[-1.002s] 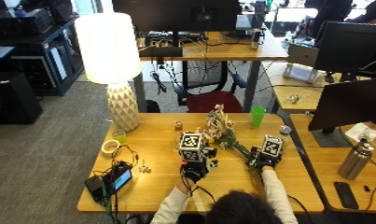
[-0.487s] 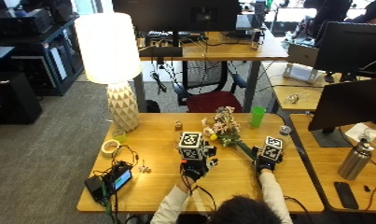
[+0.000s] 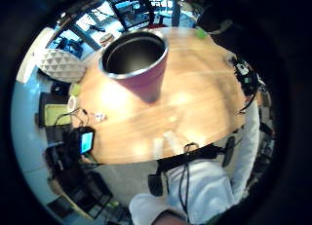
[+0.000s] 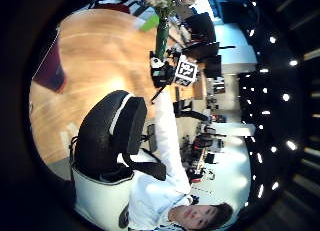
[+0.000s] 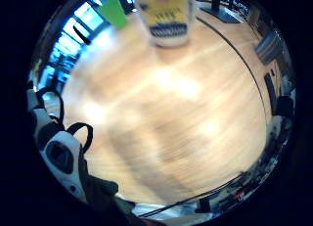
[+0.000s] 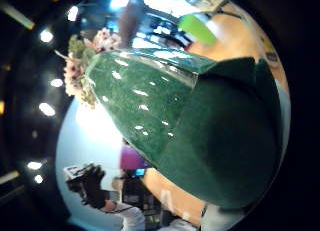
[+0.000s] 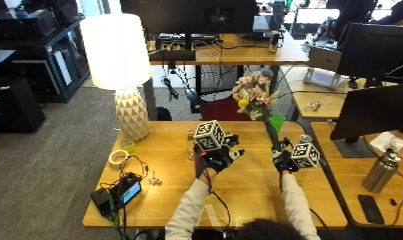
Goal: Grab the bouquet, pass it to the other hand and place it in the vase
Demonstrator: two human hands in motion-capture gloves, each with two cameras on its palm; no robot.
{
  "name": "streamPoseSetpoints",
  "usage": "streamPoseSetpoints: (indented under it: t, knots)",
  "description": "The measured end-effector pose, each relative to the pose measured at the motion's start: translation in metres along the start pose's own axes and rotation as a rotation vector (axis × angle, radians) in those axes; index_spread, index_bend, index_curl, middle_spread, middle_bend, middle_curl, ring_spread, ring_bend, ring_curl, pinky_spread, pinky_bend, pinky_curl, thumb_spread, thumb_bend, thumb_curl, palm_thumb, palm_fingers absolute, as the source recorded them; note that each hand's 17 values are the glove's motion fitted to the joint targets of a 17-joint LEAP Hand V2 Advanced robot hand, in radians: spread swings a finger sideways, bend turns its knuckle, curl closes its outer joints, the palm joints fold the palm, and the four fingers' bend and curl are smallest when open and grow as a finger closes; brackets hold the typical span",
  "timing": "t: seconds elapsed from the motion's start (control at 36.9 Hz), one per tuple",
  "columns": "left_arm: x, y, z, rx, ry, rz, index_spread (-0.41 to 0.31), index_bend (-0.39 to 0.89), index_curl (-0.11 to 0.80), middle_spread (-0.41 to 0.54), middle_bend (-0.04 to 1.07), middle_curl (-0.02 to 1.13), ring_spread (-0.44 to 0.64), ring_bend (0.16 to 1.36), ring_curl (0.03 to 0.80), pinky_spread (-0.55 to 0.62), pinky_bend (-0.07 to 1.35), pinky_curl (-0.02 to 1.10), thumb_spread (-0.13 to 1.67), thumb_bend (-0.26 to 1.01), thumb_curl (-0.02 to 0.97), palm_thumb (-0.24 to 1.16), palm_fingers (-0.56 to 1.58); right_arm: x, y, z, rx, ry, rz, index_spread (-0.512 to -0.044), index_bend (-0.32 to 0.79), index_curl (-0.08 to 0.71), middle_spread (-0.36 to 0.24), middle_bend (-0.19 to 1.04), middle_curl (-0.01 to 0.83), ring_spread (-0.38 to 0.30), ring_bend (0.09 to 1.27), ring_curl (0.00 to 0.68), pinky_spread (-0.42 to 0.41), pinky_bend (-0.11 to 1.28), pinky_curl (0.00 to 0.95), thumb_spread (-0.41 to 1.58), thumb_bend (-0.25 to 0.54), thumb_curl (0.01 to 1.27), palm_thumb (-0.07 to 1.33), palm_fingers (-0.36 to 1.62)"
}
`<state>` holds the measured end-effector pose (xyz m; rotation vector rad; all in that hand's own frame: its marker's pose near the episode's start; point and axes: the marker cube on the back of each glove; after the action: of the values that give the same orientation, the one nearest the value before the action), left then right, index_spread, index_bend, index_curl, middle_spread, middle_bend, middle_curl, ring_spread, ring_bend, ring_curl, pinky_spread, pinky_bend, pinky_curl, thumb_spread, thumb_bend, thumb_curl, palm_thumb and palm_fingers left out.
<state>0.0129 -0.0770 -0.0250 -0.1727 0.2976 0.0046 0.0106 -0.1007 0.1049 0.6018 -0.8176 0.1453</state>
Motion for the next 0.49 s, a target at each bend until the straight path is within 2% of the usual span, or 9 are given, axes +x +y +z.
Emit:
streamPoseSetpoints:
  t: [0.05,0.14,0.22,0.3,0.41,0.49]
  knots:
    - [0.009,-0.012,-0.011,0.024,0.074,0.011,-0.044,0.17,0.338,0.196,0.16,0.25,0.25,0.61,0.289,0.24,0.52,0.34,1.16,-0.02,0.255,0.24,0.28,-0.017,-0.009,-0.012,0.048,-0.035,0.012,-0.193,0.58,0.484,-0.142,0.81,0.631,-0.184,0.96,0.54,-0.236,0.69,0.448,1.02,0.036,0.39,0.97,1.47]
    - [0.023,-0.028,-0.028,0.061,0.179,0.015,-0.03,0.16,0.339,0.197,0.16,0.25,0.26,0.62,0.29,0.24,0.51,0.33,1.15,-0.01,0.26,0.26,0.27,-0.041,-0.023,-0.023,0.095,-0.148,-0.048,-0.189,0.58,0.502,-0.142,0.84,0.638,-0.182,0.99,0.549,-0.234,0.71,0.462,1.0,0.025,0.42,0.99,1.44]
    - [0.038,-0.04,-0.046,0.103,0.293,0.016,-0.017,0.15,0.336,0.198,0.16,0.26,0.26,0.62,0.292,0.25,0.5,0.33,1.14,-0.02,0.264,0.27,0.27,-0.05,-0.03,-0.028,0.123,-0.159,0.028,-0.186,0.57,0.516,-0.141,0.85,0.642,-0.18,1.0,0.553,-0.232,0.73,0.472,0.96,0.004,0.44,0.98,1.43]
    - [0.056,-0.054,-0.062,0.151,0.479,0.041,-0.006,0.14,0.329,0.199,0.17,0.26,0.26,0.63,0.293,0.25,0.49,0.33,1.11,-0.02,0.269,0.28,0.26,-0.048,-0.037,-0.023,0.128,-0.234,0.101,-0.184,0.58,0.528,-0.14,0.85,0.644,-0.178,1.01,0.559,-0.23,0.74,0.482,0.92,-0.004,0.47,1.0,1.41]
    - [0.072,-0.072,-0.067,0.13,0.746,0.061,0.007,0.13,0.321,0.199,0.17,0.26,0.25,0.63,0.294,0.25,0.5,0.34,1.08,-0.02,0.276,0.29,0.25,-0.05,-0.04,-0.012,0.158,-0.338,0.081,-0.182,0.58,0.541,-0.14,0.86,0.648,-0.176,1.02,0.562,-0.227,0.75,0.488,0.87,-0.013,0.5,1.01,1.4]
    - [0.084,-0.078,-0.062,0.1,0.859,0.083,0.013,0.12,0.313,0.199,0.17,0.26,0.23,0.64,0.299,0.25,0.51,0.34,1.06,-0.02,0.281,0.31,0.26,-0.058,-0.034,-0.003,0.141,-0.417,0.048,-0.181,0.58,0.55,-0.14,0.87,0.649,-0.175,1.03,0.563,-0.226,0.75,0.492,0.85,-0.019,0.51,1.01,1.4]
